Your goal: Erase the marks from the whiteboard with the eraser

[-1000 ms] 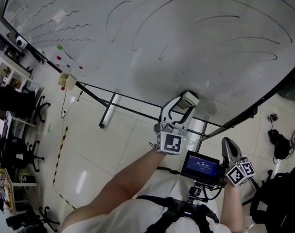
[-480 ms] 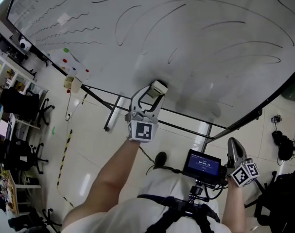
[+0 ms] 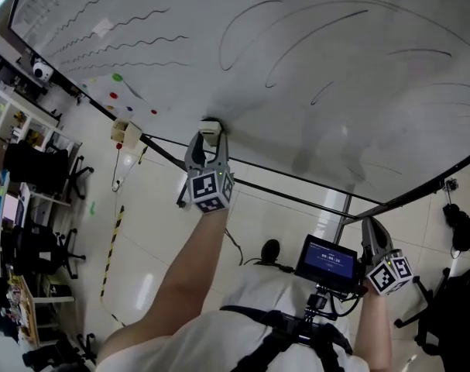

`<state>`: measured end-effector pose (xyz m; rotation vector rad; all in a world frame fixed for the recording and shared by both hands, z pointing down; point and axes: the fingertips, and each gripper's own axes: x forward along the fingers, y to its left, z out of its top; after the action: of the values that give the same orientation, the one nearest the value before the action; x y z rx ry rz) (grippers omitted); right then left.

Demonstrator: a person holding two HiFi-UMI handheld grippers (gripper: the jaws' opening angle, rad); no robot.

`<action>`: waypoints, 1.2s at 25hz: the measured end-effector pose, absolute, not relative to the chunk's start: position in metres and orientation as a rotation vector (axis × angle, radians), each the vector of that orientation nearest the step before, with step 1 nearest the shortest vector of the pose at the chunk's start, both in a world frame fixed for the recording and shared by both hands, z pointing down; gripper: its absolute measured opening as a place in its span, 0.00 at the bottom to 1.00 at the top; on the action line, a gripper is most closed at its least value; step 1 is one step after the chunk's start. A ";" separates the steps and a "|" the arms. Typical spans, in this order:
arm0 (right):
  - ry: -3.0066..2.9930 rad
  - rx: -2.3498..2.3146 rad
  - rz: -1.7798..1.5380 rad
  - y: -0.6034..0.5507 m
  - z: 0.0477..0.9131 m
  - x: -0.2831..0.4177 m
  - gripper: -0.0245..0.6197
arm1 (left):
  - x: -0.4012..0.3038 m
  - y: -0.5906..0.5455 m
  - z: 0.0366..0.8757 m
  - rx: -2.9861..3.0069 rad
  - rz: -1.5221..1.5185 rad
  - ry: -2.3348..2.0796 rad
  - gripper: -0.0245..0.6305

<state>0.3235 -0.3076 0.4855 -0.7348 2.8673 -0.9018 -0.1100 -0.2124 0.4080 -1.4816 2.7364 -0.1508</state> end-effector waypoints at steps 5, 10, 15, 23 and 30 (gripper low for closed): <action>2.851 -0.771 -0.904 -0.309 0.486 0.327 0.06 | -0.092 -0.219 0.503 -1.585 0.194 3.050 0.42; 2.835 -0.814 -0.919 -0.313 0.489 0.344 0.06 | -0.058 -0.233 0.535 -1.658 0.513 3.163 0.42; 2.846 -0.809 -0.929 -0.318 0.494 0.357 0.06 | 0.007 -0.260 0.510 -1.880 0.748 3.063 0.42; 2.872 -0.771 -0.921 -0.327 0.489 0.381 0.06 | 0.106 -0.294 0.452 -2.140 0.849 2.811 0.42; 2.923 -0.784 -0.904 -0.341 0.493 0.399 0.06 | 0.090 -0.284 0.490 -2.106 0.588 2.795 0.41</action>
<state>0.3994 -0.3407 0.4928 -0.7840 2.9231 -0.9042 0.0895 -0.2845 0.4896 -2.1062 2.7954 0.5883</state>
